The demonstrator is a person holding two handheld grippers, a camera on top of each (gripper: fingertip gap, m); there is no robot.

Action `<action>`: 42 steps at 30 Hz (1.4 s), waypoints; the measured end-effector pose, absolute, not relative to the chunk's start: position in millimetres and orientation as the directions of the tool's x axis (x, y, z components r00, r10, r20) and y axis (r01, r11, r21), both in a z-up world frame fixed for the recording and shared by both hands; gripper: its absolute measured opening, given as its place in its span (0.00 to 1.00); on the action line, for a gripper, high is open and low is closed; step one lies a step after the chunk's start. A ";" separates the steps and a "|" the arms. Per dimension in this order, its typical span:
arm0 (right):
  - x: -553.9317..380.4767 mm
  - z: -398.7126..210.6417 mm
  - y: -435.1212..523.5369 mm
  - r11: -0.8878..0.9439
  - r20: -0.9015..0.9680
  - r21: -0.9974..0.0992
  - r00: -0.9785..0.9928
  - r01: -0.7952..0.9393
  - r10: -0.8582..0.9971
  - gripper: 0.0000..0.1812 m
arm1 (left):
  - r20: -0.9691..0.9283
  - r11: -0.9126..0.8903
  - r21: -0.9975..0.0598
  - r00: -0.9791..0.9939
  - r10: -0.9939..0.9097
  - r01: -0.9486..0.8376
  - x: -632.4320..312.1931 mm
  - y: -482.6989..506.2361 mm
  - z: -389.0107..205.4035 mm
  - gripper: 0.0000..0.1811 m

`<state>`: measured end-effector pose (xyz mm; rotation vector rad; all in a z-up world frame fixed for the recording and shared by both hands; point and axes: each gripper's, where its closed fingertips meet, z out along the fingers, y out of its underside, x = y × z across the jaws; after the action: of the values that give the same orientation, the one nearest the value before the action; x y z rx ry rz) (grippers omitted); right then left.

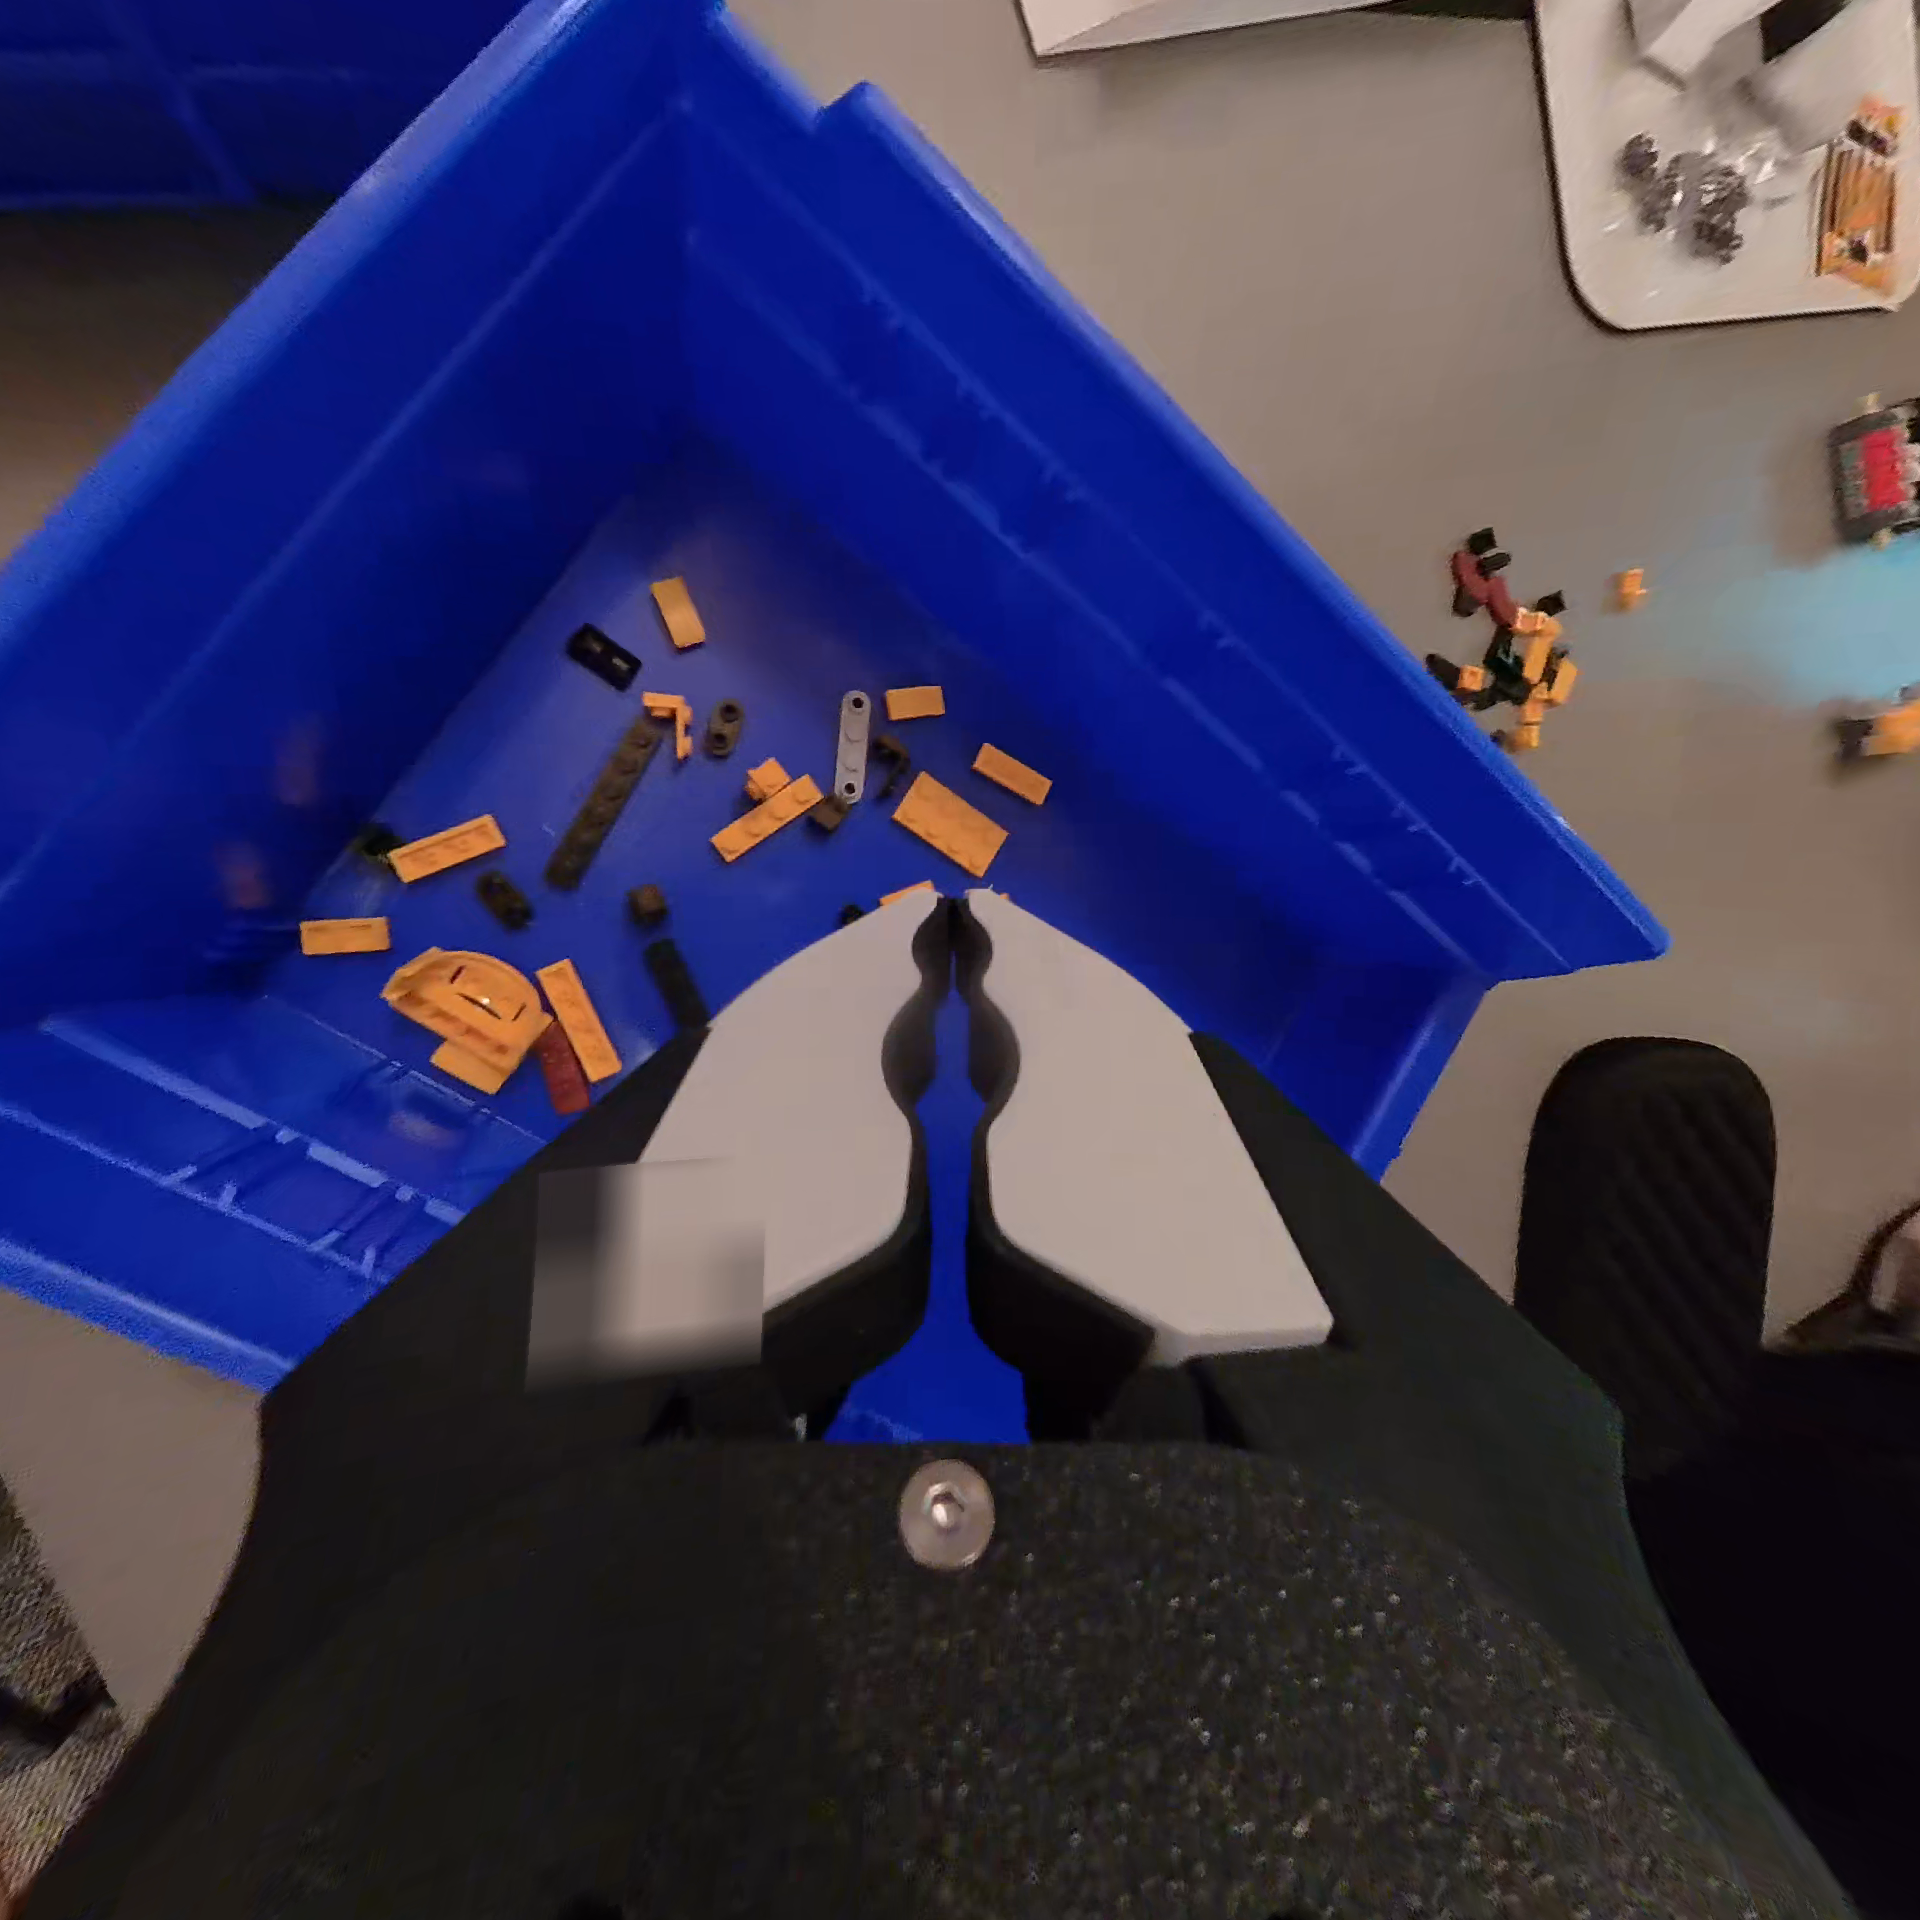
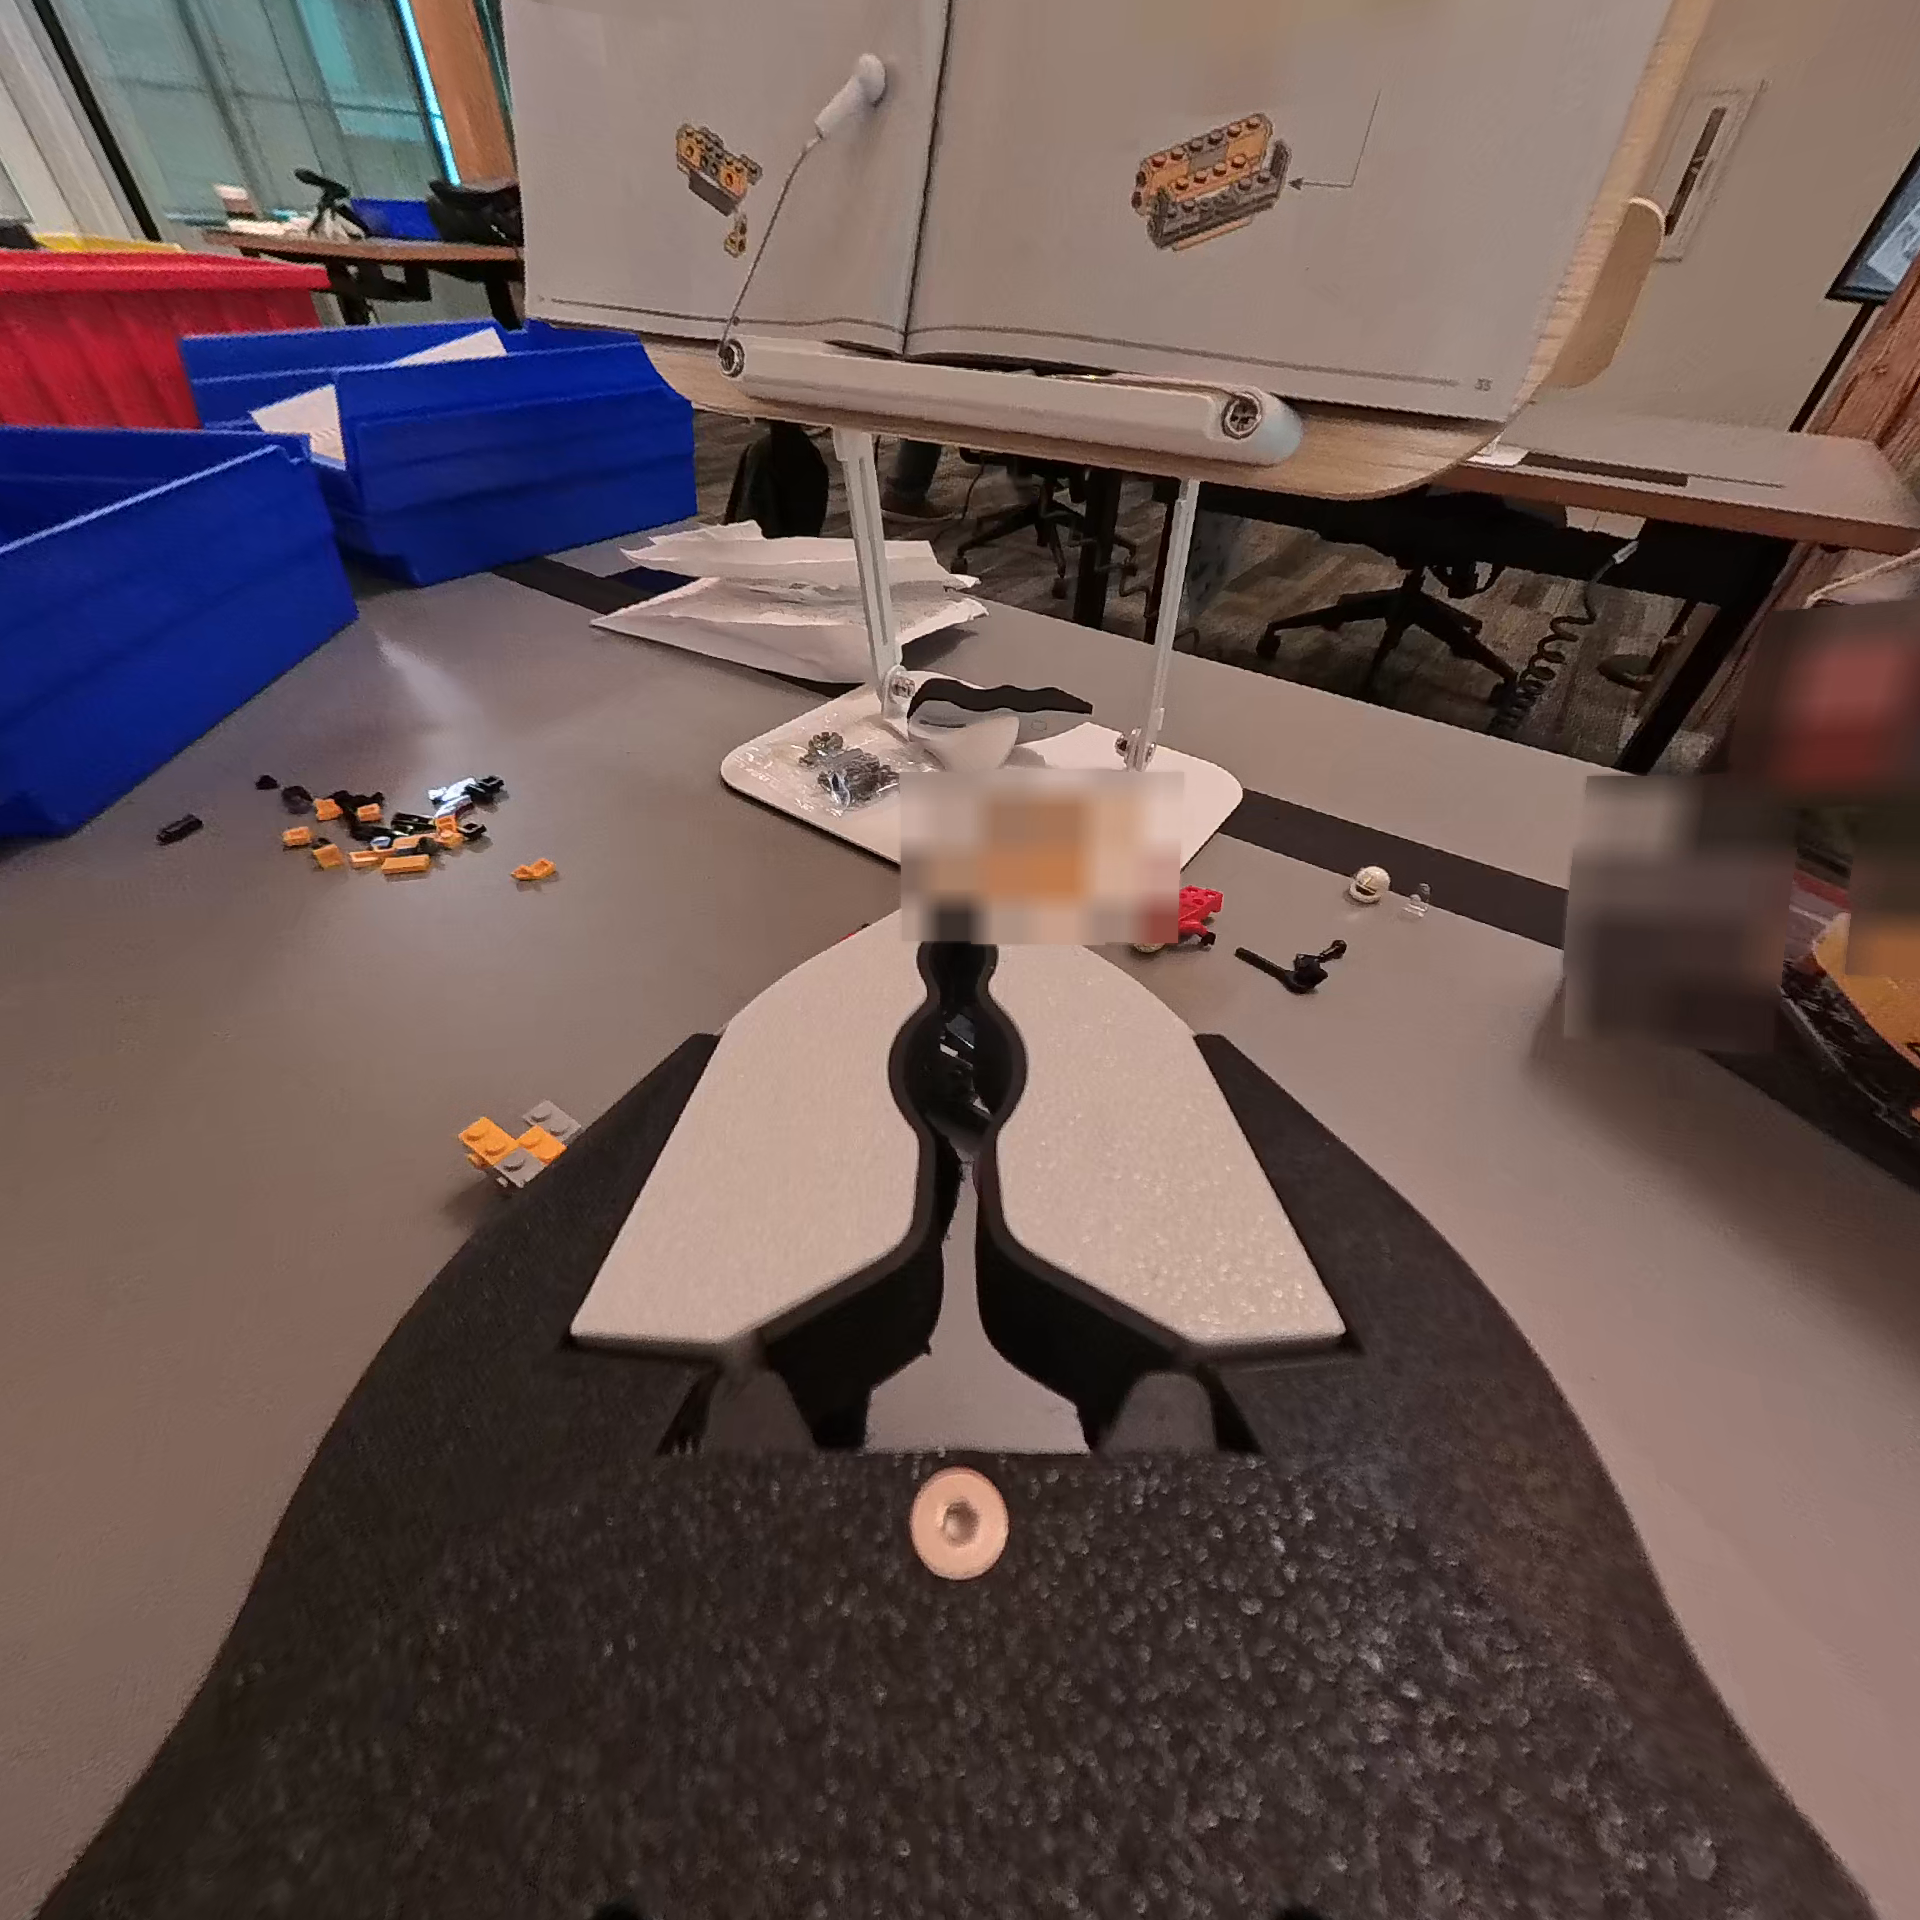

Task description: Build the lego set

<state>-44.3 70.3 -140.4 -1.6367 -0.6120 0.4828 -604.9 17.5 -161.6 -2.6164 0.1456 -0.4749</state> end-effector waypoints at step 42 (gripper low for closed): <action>-48.9 -153.3 70.9 -0.129 0.030 -0.980 0.754 0.151 0.656 0.00 | 0.195 -0.814 0.146 0.823 -0.534 -0.563 -580.9 -41.1 -216.6 0.10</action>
<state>-48.9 70.9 -153.3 -1.6734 -0.6491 0.4897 -580.9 -41.1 -216.6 -3.1866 0.9688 -0.2434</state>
